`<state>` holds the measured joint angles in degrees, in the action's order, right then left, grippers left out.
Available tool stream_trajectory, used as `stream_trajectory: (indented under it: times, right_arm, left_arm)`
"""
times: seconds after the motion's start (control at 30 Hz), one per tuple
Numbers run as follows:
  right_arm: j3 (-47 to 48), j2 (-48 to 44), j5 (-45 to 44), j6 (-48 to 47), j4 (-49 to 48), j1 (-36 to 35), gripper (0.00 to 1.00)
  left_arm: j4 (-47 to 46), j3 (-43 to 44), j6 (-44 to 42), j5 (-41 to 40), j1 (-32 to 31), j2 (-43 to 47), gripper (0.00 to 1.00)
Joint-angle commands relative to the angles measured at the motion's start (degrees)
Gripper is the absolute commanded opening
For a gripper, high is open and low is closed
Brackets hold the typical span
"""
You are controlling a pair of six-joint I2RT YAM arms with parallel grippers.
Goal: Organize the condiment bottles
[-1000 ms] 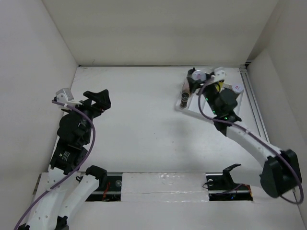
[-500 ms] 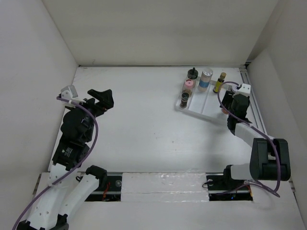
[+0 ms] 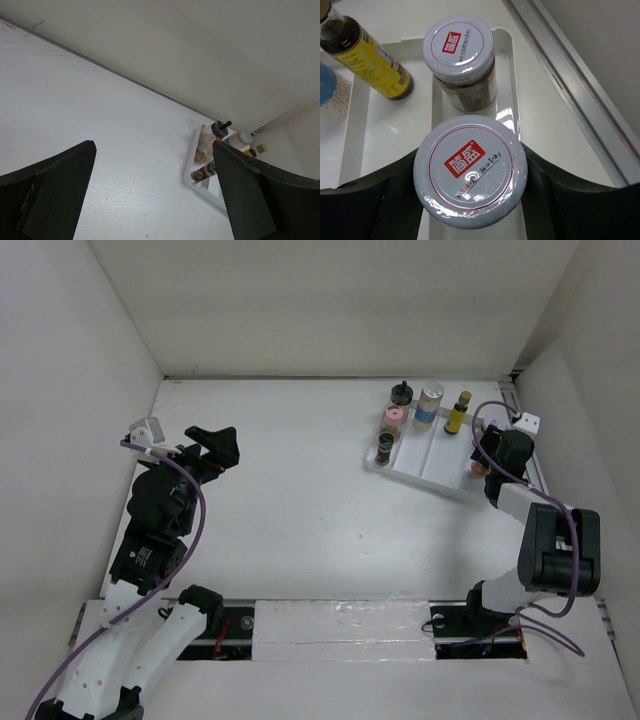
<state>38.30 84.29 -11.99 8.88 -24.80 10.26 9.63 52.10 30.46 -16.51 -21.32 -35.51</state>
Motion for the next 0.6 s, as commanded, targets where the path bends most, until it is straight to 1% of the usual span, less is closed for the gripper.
stream_trajectory:
  times: [0.0, 0.07, 0.13, 0.37, 0.47, 0.5, 0.57]
  right_arm:
    - [6.0, 1.6, 4.1, 2.0, -3.2, 1.7, 0.43]
    - [6.6, 2.1, 6.7, 2.0, -2.5, 3.3, 0.46]
    - [7.6, 2.8, 7.3, 2.0, 0.3, 3.3, 0.5]
    - [8.8, 2.8, 10.5, 2.0, 4.4, 5.2, 0.59]
    - [8.8, 1.7, 12.0, 2.0, 5.5, 5.2, 0.69]
    - [8.8, 1.7, 12.5, 2.0, 5.5, 5.2, 0.69]
    - [8.2, 0.4, 12.5, 2.0, 5.5, 5.2, 0.76]
  left_arm:
    - [-2.9, -0.5, -0.8, 0.6, -0.2, 0.0, 1.0]
    - [-2.9, -0.5, -0.8, 0.6, -0.2, 0.0, 1.0]
    - [-2.9, -0.5, -0.8, 0.6, -0.2, 0.0, 1.0]
    - [-2.9, -0.5, -0.8, 0.6, -0.2, 0.0, 1.0]
    - [-2.9, -0.5, -0.8, 0.6, -0.2, 0.0, 1.0]
    - [-2.9, -0.5, -0.8, 0.6, -0.2, 0.0, 1.0]
    - [-2.9, -0.5, -0.8, 0.6, -0.2, 0.0, 1.0]
